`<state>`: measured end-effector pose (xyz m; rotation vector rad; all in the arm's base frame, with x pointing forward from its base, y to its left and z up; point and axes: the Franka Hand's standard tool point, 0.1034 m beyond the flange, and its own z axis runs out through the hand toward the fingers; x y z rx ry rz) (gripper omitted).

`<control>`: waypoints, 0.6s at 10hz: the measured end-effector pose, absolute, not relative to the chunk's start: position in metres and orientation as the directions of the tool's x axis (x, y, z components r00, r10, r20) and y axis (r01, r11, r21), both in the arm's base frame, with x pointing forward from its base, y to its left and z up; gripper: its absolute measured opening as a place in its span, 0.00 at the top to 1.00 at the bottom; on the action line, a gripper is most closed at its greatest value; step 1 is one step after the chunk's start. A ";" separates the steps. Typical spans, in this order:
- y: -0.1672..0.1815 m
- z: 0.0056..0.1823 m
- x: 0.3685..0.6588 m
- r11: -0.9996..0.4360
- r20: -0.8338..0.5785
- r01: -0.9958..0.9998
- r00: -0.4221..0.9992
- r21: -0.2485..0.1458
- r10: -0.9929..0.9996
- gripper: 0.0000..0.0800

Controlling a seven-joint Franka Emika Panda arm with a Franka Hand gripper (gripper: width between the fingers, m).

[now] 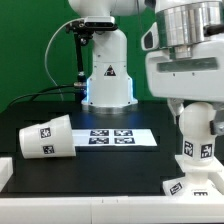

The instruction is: Assemble lamp

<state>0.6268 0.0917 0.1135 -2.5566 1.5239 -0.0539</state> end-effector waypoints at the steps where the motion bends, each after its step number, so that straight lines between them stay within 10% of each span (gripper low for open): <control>1: 0.093 0.115 0.629 -0.603 -0.027 -0.780 0.616 -0.167 -0.788 0.13; 6: 0.093 0.115 0.629 -0.856 0.041 -0.493 0.862 -0.158 -0.505 0.13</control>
Offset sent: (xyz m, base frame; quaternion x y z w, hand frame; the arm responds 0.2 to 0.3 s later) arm 0.0000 0.0000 0.0000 0.0000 0.0000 -0.1938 0.9810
